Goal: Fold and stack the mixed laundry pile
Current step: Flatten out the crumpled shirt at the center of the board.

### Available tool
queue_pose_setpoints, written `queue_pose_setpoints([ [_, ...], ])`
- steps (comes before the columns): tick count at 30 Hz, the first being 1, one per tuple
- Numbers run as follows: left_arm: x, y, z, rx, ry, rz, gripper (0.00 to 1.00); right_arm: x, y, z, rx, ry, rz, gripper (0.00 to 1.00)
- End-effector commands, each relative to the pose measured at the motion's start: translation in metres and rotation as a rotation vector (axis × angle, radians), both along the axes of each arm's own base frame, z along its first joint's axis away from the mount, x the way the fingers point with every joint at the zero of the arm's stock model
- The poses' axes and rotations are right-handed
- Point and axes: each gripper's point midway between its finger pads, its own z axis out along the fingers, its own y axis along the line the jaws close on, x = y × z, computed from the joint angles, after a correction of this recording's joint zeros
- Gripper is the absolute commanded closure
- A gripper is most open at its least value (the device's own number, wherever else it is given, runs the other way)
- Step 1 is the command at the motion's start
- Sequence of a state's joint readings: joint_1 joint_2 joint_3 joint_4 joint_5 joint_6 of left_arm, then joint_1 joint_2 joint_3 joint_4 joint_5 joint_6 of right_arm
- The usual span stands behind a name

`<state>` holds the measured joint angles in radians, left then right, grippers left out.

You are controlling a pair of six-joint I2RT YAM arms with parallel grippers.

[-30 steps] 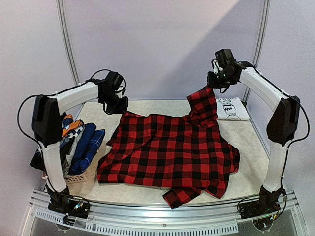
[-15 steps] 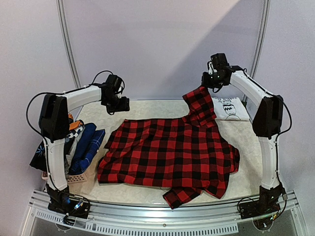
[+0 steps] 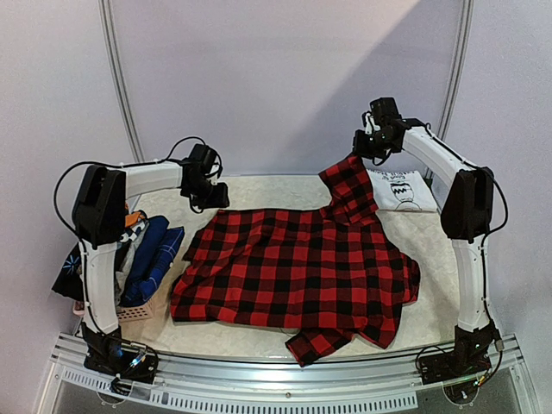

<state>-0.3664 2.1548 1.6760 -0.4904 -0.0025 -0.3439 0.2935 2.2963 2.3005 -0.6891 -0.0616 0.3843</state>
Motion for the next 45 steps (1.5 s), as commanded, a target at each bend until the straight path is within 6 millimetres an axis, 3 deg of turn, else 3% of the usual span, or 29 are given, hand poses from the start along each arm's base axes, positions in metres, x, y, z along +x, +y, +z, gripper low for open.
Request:
queue_pose_setpoints([
  [1,0.002,0.0,-0.019,0.016,0.016,-0.022,0.54,-0.001,0.005,-0.009,0.014,0.014,0.028,1.0],
  [11,0.007,0.01,-0.049,0.039,0.075,-0.005,0.58,-0.006,0.01,-0.011,0.036,0.031,0.056,1.0],
  [18,0.015,0.02,-0.05,0.085,0.059,0.028,0.57,-0.008,0.012,-0.014,0.043,0.044,0.064,1.0],
  [30,0.024,0.021,-0.053,0.112,0.048,0.027,0.53,-0.009,0.015,-0.014,0.049,0.041,0.081,1.0],
  [40,0.03,0.014,-0.056,0.093,0.046,0.014,0.58,-0.009,0.016,-0.014,0.05,0.043,0.088,1.0],
  [45,0.033,0.013,-0.056,0.089,0.041,0.013,0.71,-0.009,0.016,-0.016,0.051,0.046,0.092,1.0],
])
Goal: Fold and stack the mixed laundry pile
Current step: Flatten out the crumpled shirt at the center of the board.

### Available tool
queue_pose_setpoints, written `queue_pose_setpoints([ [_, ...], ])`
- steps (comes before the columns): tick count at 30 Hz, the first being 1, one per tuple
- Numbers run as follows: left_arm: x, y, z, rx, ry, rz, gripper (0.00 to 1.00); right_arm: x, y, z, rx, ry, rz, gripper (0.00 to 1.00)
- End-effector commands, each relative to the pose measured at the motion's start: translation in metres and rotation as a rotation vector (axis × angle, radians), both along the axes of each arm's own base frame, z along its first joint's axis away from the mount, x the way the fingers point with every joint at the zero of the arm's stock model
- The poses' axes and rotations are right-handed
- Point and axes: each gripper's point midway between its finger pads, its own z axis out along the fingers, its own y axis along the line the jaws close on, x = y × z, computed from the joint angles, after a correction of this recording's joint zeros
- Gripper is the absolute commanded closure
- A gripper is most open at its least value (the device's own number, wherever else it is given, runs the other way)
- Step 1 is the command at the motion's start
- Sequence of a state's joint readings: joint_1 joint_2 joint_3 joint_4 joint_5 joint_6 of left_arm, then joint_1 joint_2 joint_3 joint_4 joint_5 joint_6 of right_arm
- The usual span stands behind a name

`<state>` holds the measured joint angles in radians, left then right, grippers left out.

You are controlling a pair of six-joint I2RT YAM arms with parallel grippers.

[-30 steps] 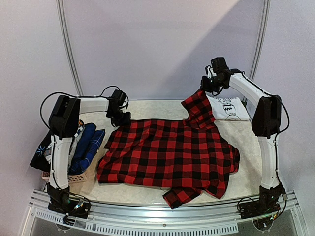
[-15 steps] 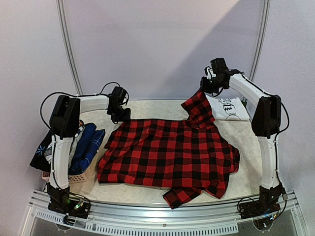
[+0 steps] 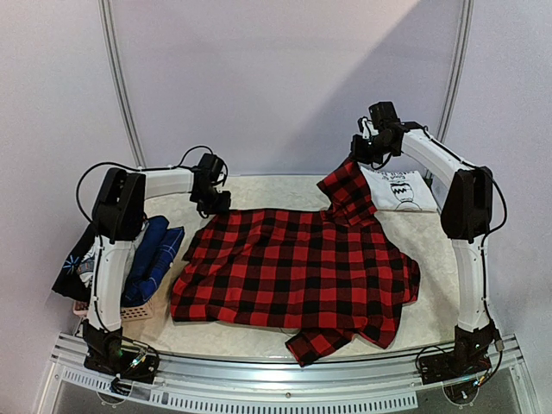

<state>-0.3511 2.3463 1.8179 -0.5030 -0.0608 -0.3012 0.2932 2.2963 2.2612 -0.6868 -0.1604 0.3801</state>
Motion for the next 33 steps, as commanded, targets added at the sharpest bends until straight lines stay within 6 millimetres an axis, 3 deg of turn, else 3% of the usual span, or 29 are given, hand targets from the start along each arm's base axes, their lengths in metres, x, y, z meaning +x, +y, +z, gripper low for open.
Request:
queue_pose_setpoints([
  [1,0.006,0.004,-0.004,-0.002,0.004,0.004,0.75,0.0,0.002,0.0,0.004,-0.009,0.016,1.0],
  [4,0.008,0.003,-0.002,-0.002,-0.001,0.004,0.88,0.0,0.003,0.001,0.006,-0.011,0.017,1.0],
  [8,0.01,0.004,0.009,-0.005,-0.019,0.013,0.97,0.001,0.001,0.004,0.004,-0.016,0.011,1.0],
  [16,0.018,0.007,0.045,0.006,-0.05,0.034,1.0,0.005,-0.017,0.017,-0.052,-0.054,-0.074,1.0],
  [23,0.039,0.014,0.054,0.026,-0.057,0.045,1.0,0.009,-0.017,0.02,-0.049,-0.073,-0.083,1.0],
  [27,0.049,0.019,0.052,0.024,-0.061,0.054,1.0,0.012,-0.015,0.017,-0.045,-0.076,-0.078,1.0],
  [33,0.061,0.034,0.025,0.034,-0.038,0.115,0.95,0.021,-0.005,0.018,0.001,-0.104,-0.05,1.0],
])
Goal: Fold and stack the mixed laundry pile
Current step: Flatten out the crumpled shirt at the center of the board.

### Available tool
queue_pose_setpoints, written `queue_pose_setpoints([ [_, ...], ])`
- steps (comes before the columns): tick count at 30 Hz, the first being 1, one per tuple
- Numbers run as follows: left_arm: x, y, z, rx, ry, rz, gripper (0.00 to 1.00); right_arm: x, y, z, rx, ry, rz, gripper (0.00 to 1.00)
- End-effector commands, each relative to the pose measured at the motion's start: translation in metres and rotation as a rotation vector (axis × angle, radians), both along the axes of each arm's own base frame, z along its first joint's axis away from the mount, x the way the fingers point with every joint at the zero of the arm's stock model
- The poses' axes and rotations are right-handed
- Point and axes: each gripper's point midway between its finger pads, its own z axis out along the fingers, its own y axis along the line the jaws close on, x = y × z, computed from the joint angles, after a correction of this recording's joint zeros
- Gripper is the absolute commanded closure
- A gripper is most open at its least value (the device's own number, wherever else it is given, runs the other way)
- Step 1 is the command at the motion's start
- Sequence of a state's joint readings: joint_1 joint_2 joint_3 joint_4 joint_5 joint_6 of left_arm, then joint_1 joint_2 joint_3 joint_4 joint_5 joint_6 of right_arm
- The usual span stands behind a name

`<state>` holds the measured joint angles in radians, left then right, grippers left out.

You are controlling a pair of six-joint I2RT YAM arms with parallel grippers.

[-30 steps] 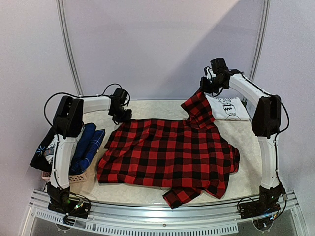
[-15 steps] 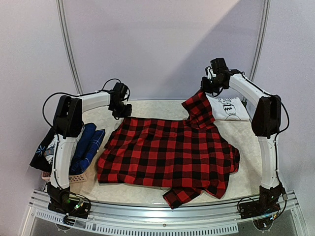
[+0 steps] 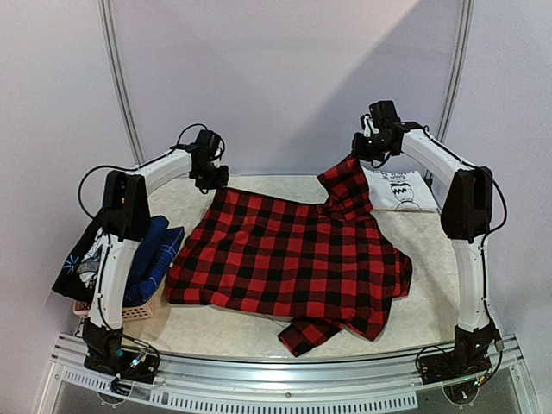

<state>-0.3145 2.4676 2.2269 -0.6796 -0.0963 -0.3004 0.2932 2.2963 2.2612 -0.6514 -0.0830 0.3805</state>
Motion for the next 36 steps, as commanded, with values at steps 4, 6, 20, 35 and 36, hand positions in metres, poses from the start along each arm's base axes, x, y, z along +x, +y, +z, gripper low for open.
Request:
queue_pose_setpoints([
  [4,0.001,0.031,-0.033,0.035,0.061,0.088,0.72,0.017,0.015,0.015,0.085,-0.086,0.033,1.0],
  [6,-0.005,0.028,-0.023,0.036,0.033,0.078,0.56,0.021,0.019,0.017,0.105,-0.102,0.038,1.0],
  [20,-0.09,-0.007,0.015,0.045,-0.003,0.024,0.35,0.076,0.006,-0.036,0.298,-0.111,-0.222,0.8],
  [35,-0.173,-0.025,0.016,0.1,0.014,-0.061,0.33,0.058,-0.024,0.049,0.287,-0.183,-0.259,0.01],
  [36,-0.178,-0.027,0.014,0.101,0.018,-0.069,0.33,0.054,-0.026,0.049,0.27,-0.177,-0.256,0.01],
])
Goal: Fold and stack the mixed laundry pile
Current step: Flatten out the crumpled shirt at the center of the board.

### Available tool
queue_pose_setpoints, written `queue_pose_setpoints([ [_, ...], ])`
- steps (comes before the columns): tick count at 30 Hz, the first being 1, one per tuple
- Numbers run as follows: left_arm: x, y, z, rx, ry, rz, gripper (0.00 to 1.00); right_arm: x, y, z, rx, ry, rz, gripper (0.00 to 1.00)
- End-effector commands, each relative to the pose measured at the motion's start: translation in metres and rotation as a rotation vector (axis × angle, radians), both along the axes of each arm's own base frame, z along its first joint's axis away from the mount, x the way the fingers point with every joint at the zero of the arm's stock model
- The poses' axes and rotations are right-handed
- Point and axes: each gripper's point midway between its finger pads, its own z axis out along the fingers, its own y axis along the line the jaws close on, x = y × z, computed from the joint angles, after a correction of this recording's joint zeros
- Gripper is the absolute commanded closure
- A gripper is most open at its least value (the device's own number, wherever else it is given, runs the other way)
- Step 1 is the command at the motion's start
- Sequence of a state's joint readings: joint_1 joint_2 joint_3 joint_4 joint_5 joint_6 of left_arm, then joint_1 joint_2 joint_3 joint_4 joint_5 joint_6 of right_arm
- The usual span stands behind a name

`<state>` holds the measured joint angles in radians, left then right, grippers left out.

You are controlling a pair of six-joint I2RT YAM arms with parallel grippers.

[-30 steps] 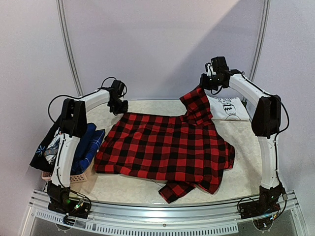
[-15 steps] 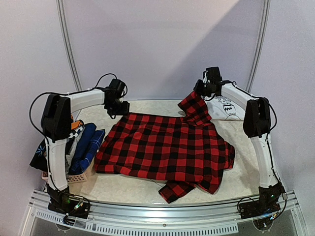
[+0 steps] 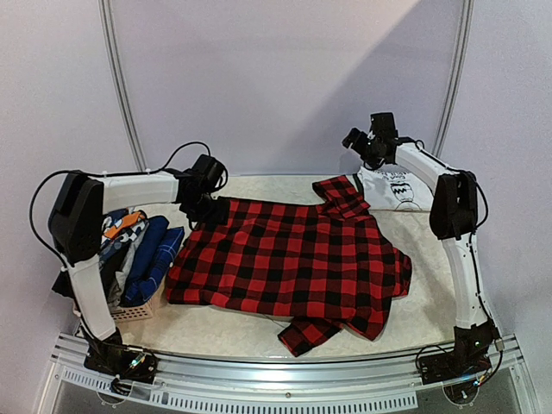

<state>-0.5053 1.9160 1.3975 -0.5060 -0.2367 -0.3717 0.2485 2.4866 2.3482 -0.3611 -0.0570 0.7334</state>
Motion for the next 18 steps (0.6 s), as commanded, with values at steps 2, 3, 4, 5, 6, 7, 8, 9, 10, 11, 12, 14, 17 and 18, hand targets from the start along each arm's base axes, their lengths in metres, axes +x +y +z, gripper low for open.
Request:
queue_pose_setpoints([
  [2,-0.021,-0.013,0.008,-0.008,-0.034,-0.029,0.33,-0.026,-0.013,0.078,-0.077,-0.077,-0.001,0.01],
  [3,-0.025,-0.014,0.006,-0.008,-0.032,-0.034,0.33,-0.029,-0.014,0.075,-0.088,-0.061,0.003,0.01],
  [4,-0.029,-0.017,0.006,-0.011,-0.032,-0.041,0.33,-0.035,-0.015,0.072,-0.103,-0.036,0.01,0.01],
  [5,-0.032,-0.017,0.003,-0.009,-0.03,-0.045,0.34,-0.039,-0.017,0.066,-0.123,-0.013,0.013,0.01],
  [6,-0.035,-0.017,0.002,-0.008,-0.031,-0.046,0.34,-0.045,-0.018,0.064,-0.134,0.006,0.019,0.01],
  [7,-0.038,-0.016,0.001,-0.009,-0.032,-0.048,0.33,-0.049,-0.023,0.057,-0.16,0.032,0.011,0.01],
  [8,-0.04,-0.017,0.0,-0.01,-0.033,-0.051,0.34,-0.054,-0.027,0.054,-0.185,0.051,0.001,0.01],
  [9,-0.043,-0.016,-0.002,-0.008,-0.032,-0.053,0.34,-0.059,-0.031,0.045,-0.211,0.076,-0.002,0.01],
  [10,-0.045,-0.016,-0.002,-0.011,-0.034,-0.055,0.34,-0.066,-0.036,0.044,-0.229,0.089,-0.008,0.01],
  [11,-0.047,-0.016,-0.004,-0.009,-0.031,-0.059,0.34,-0.072,-0.039,0.042,-0.251,0.099,-0.012,0.01],
  [12,-0.049,-0.016,-0.006,-0.009,-0.03,-0.064,0.34,-0.078,-0.044,0.036,-0.273,0.116,-0.015,0.01],
  [14,-0.054,-0.018,-0.008,-0.01,-0.03,-0.076,0.34,-0.092,-0.051,0.033,-0.312,0.142,-0.017,0.01],
  [17,-0.059,-0.021,-0.013,-0.013,-0.027,-0.093,0.34,-0.112,-0.059,0.025,-0.355,0.193,-0.008,0.01],
  [18,-0.061,-0.023,-0.015,-0.015,-0.024,-0.1,0.35,-0.119,-0.06,0.021,-0.366,0.21,0.0,0.01],
])
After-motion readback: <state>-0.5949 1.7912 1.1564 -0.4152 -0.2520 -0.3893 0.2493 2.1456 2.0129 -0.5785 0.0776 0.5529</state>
